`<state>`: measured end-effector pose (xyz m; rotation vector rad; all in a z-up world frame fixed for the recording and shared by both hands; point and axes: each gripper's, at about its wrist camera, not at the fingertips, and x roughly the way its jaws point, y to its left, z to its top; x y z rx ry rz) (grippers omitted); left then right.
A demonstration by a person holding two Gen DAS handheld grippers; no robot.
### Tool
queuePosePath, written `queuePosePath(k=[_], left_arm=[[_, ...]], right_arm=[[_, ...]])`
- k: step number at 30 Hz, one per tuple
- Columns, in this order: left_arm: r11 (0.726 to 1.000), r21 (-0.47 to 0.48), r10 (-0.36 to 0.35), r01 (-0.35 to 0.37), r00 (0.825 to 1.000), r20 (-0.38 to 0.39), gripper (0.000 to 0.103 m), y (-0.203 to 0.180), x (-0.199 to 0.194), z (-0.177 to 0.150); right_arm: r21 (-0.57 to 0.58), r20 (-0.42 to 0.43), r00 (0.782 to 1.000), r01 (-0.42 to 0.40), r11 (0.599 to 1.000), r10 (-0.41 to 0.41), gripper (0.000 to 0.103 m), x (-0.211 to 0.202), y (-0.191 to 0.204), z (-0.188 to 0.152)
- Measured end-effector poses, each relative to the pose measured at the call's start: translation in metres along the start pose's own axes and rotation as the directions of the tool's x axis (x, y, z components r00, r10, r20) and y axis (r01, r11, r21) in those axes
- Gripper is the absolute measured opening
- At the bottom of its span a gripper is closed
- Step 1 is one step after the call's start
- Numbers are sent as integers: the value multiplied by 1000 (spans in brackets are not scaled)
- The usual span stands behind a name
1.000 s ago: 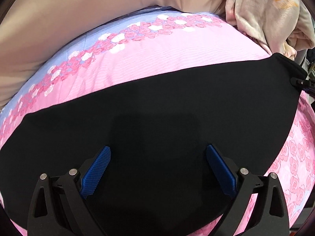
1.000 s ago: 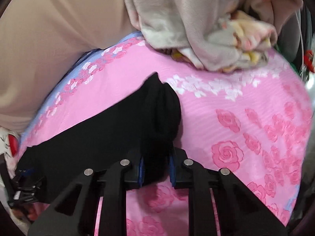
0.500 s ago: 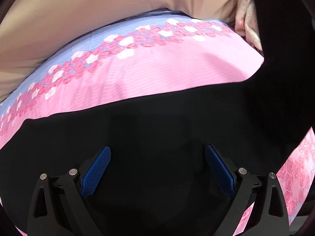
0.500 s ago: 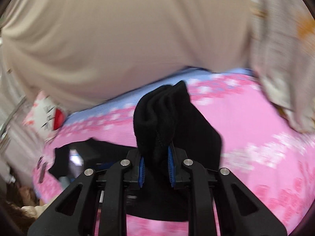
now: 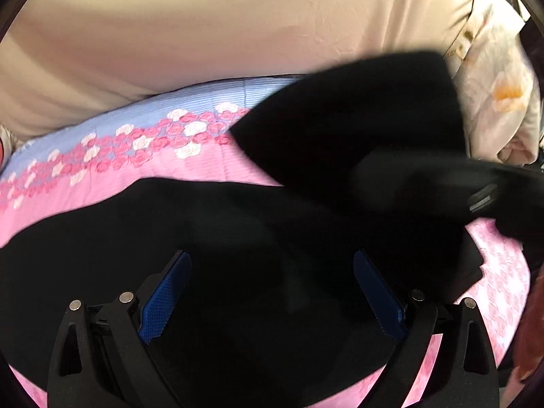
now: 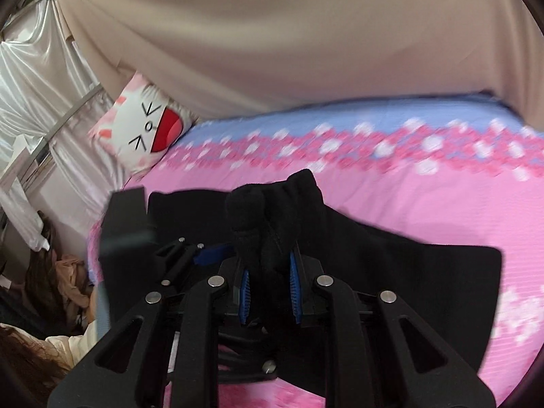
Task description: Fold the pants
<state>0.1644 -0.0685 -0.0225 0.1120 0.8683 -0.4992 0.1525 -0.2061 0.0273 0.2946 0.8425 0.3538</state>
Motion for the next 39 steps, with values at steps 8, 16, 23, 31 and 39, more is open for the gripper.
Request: queuePosePath(k=[8, 16, 23, 31, 39], left_arm=[[990, -28, 139, -140, 989, -45, 94, 43, -7, -26], [962, -125, 224, -241, 965, -134, 94, 105, 0, -55], [963, -153, 211, -222, 974, -87, 95, 117, -17, -63], [794, -508, 349, -333, 935, -67, 94, 234, -108, -111], [702, -634, 328, -325, 937, -118, 94, 288, -111, -153]], right_arm=[[-43, -71, 997, 6, 999, -9, 18, 53, 33, -8], [-82, -190, 980, 36, 996, -51, 18, 117, 34, -35], [-140, -155, 985, 60, 988, -82, 33, 115, 50, -46], [-336, -112, 993, -19, 942, -20, 59, 111, 123, -22], [-580, -316, 949, -191, 792, -2, 59, 243, 233, 23]])
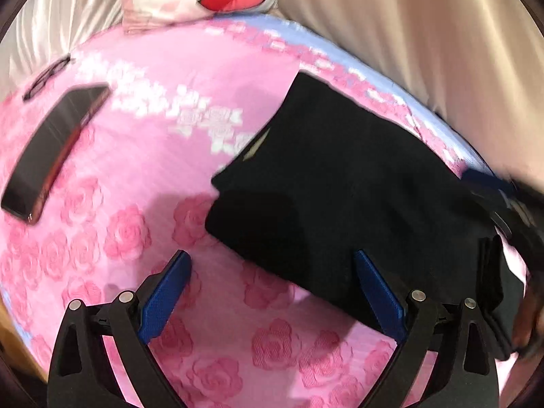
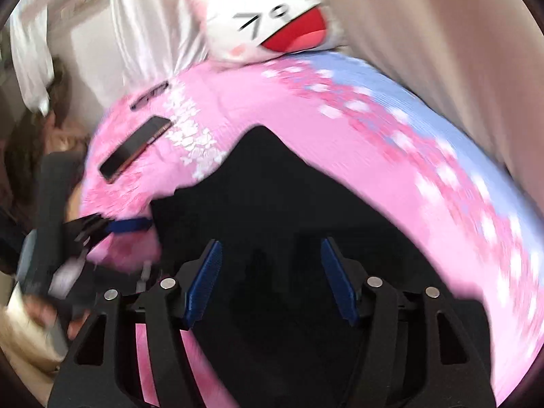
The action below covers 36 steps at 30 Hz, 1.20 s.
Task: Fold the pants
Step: 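Grasp the folded pants with the left gripper while the right gripper releases and withdraws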
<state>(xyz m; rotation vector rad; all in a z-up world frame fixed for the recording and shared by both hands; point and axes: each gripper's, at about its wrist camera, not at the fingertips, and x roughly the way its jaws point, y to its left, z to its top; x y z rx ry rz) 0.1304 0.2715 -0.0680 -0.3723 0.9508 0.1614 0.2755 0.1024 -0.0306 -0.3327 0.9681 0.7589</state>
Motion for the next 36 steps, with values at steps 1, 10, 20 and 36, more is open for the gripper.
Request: queuePosePath(k=[1, 10, 20, 36], left_arm=[[1000, 3, 0, 0, 1000, -3, 94, 1, 1, 1], [1000, -3, 9, -9, 1000, 9, 94, 4, 10, 14], [1000, 2, -22, 22, 1000, 18, 94, -10, 11, 27], [879, 457, -295, 135, 907, 300, 63, -213, -121, 9]], right_arm=[[-27, -24, 1000, -10, 1000, 9, 60, 19, 3, 21], [-85, -189, 982, -38, 996, 22, 57, 118, 3, 78], [-43, 31, 992, -122, 992, 124, 9, 18, -6, 72], [169, 451, 892, -54, 984, -29, 9, -262, -92, -71]])
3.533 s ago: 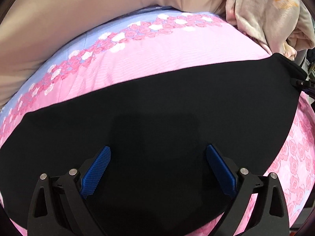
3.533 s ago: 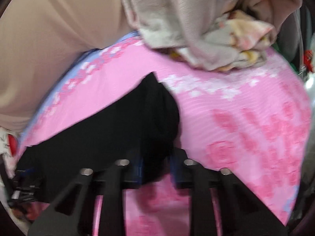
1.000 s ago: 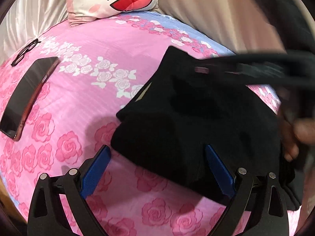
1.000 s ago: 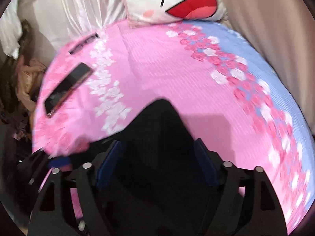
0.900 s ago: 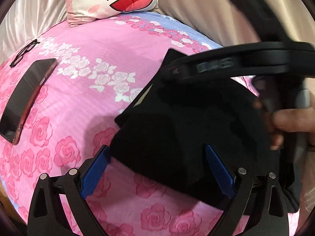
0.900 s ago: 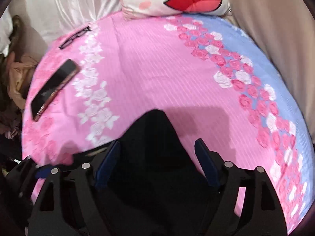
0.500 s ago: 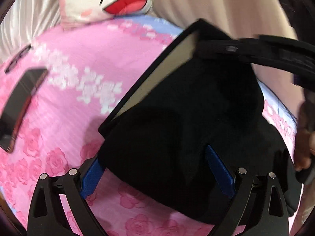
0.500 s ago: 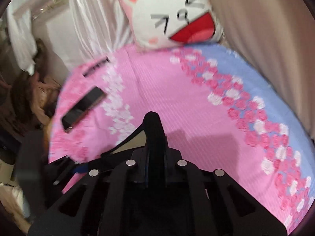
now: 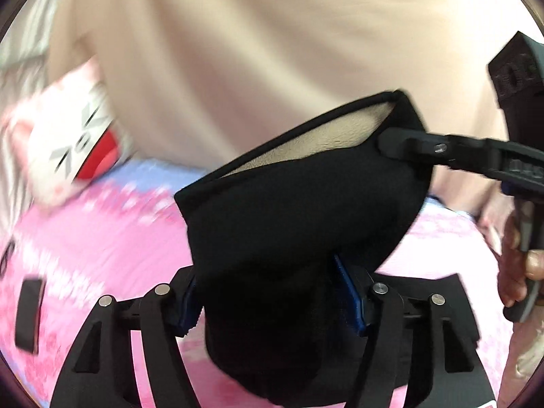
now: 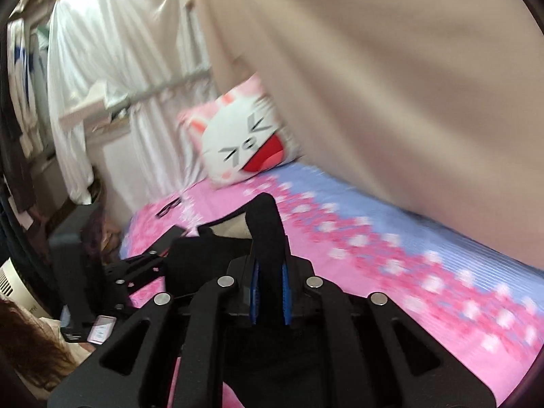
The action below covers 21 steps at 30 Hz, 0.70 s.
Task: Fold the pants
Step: 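Grasp the folded pants with the left gripper while the right gripper releases and withdraws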
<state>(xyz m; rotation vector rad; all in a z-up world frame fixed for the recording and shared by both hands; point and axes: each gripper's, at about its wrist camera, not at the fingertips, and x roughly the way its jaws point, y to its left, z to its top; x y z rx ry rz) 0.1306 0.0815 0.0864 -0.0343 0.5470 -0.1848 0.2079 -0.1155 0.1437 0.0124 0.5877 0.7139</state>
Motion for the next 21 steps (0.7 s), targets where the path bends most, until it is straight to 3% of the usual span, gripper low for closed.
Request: queuePosePath(k=[4, 6, 9, 13, 15, 17, 19, 21], left_arm=[[987, 149, -59, 55, 998, 28, 63, -95, -3, -4], [971, 219, -95, 92, 995, 6, 63, -138, 1, -16], [935, 303, -165, 185, 982, -91, 63, -199, 19, -45], [887, 396, -153, 238, 960, -235, 63, -264, 57, -104], [876, 410, -144, 255, 949, -281, 63, -272, 69, -122], [865, 453, -109, 218, 961, -254, 63, -277, 65, -133], [857, 464, -136, 227, 966, -221, 63, -275, 46, -129], [854, 434, -208, 287, 953, -220, 65, -264, 25, -118]], right_arm=[[91, 68, 995, 62, 994, -68, 9, -80, -42, -44], [153, 69, 992, 92, 984, -104, 9, -112, -68, -78], [274, 28, 991, 119, 954, -131, 10, -137, -111, -139], [409, -103, 983, 183, 894, -154, 19, -127, -156, -211], [482, -124, 982, 185, 857, -142, 36, -123, -173, -240], [518, -91, 979, 201, 832, -180, 47, -143, -177, -251], [523, -67, 968, 240, 818, -241, 58, -165, -173, -253], [538, -22, 958, 253, 804, -286, 74, -194, -164, -255]])
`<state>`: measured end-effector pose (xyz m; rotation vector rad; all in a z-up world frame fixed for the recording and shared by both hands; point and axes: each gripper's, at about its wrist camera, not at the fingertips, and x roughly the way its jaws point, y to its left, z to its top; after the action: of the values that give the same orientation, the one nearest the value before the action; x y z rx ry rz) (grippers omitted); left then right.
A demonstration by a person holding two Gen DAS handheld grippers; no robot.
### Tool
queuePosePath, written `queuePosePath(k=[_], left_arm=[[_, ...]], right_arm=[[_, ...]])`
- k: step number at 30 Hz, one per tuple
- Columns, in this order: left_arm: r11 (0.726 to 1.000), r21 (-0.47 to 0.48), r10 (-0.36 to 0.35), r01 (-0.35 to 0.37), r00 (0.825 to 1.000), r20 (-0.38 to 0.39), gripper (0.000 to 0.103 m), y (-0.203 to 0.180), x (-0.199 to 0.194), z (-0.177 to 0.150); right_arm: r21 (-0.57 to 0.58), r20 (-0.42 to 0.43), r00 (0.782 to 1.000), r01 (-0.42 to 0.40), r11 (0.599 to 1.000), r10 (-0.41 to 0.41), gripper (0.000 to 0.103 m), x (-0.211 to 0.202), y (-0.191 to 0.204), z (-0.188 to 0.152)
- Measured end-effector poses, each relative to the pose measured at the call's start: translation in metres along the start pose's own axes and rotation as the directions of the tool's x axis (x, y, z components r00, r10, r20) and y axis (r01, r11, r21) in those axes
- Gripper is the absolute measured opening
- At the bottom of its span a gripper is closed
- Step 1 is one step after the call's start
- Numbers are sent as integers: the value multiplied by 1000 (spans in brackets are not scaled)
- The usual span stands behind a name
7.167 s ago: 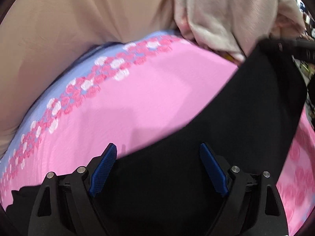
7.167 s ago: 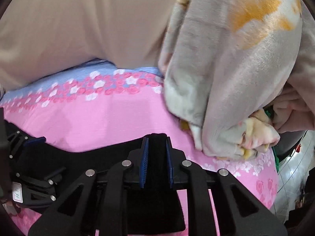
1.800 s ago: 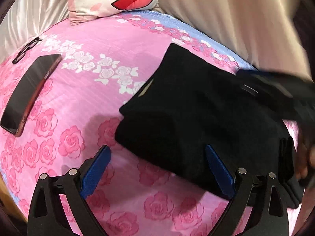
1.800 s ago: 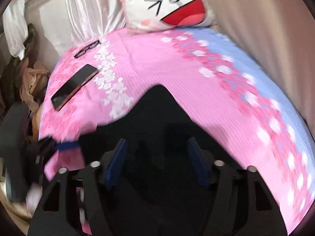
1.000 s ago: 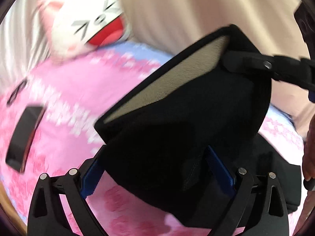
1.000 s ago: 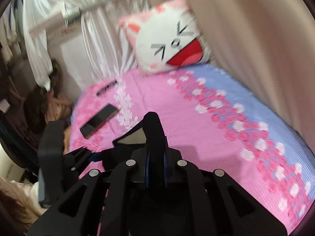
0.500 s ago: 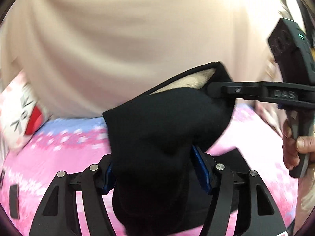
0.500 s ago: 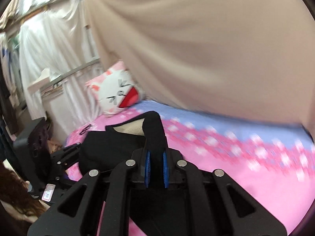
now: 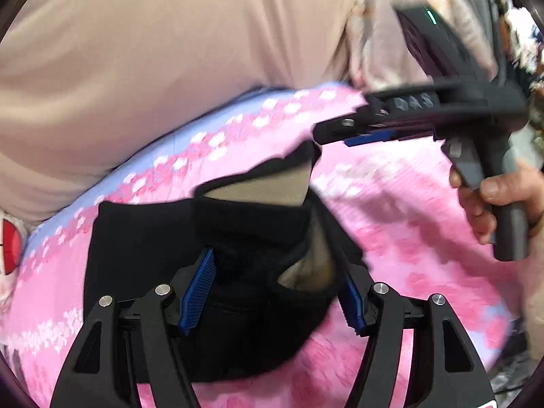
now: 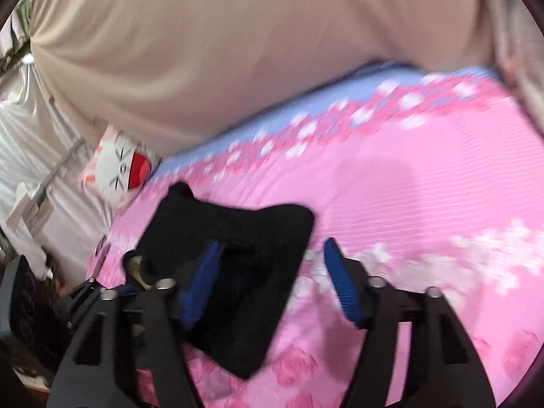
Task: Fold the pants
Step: 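Grasp the folded pants with the left gripper while the right gripper releases and withdraws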
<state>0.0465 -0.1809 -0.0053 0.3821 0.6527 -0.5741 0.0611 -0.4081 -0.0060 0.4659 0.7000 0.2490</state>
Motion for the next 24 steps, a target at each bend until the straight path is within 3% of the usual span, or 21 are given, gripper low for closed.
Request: queuePosePath(k=[1, 3, 5, 7, 9, 11, 15, 16, 17, 18, 20, 22, 23, 24], left_arm=[[998, -33, -54, 54, 998, 26, 68, 8, -16, 4], [993, -78, -83, 88, 995, 64, 77, 21, -36, 12], [993, -102, -50, 58, 996, 76, 78, 35, -45, 15], [995, -102, -6, 8, 1000, 21, 75, 53, -27, 12], [995, -100, -9, 0, 996, -84, 72, 53, 0, 3], [995, -97, -19, 5, 990, -142, 72, 43, 14, -9], [998, -11, 52, -55, 987, -154, 71, 15, 22, -32], [998, -5, 53, -55, 986, -160, 63, 13, 27, -33], [999, -13, 30, -33, 985, -171, 36, 11, 33, -34], [1000, -31, -2, -3, 984, -180, 20, 10, 38, -34], [1000, -2, 24, -25, 987, -160, 2, 5, 42, -30], [999, 1, 38, -38, 988, -152, 2, 7, 42, -20], [999, -23, 21, -25, 991, -135, 2, 12, 34, -12], [999, -41, 7, -11, 994, -107, 2, 17, 26, -3]], right_arm=[[22, 29, 999, -22, 1000, 21, 78, -17, 2, -2], [62, 39, 997, -74, 995, 72, 84, -32, 6, -8], [113, 19, 988, -156, 981, 155, 84, -35, 12, -22], [146, -8, 983, -183, 972, 186, 84, -30, 15, -38], [159, -55, 985, -156, 975, 166, 84, -16, 22, -57], [167, -98, 985, -121, 978, 138, 84, -5, 25, -69], [181, -151, 985, -55, 982, 83, 84, 17, 23, -81], [155, -149, 987, -32, 987, 55, 82, 24, 25, -77], [115, -128, 991, -20, 993, 35, 58, 28, 29, -73], [79, -132, 991, -4, 997, 15, 46, 32, 33, -70], [-11, -151, 986, 64, 998, -65, 28, 42, 44, -62], [-37, -141, 988, 61, 997, -66, 19, 40, 50, -51], [-64, -103, 993, 52, 997, -59, 8, 28, 58, -39], [-82, -72, 997, 27, 996, -33, 8, 19, 65, -29]])
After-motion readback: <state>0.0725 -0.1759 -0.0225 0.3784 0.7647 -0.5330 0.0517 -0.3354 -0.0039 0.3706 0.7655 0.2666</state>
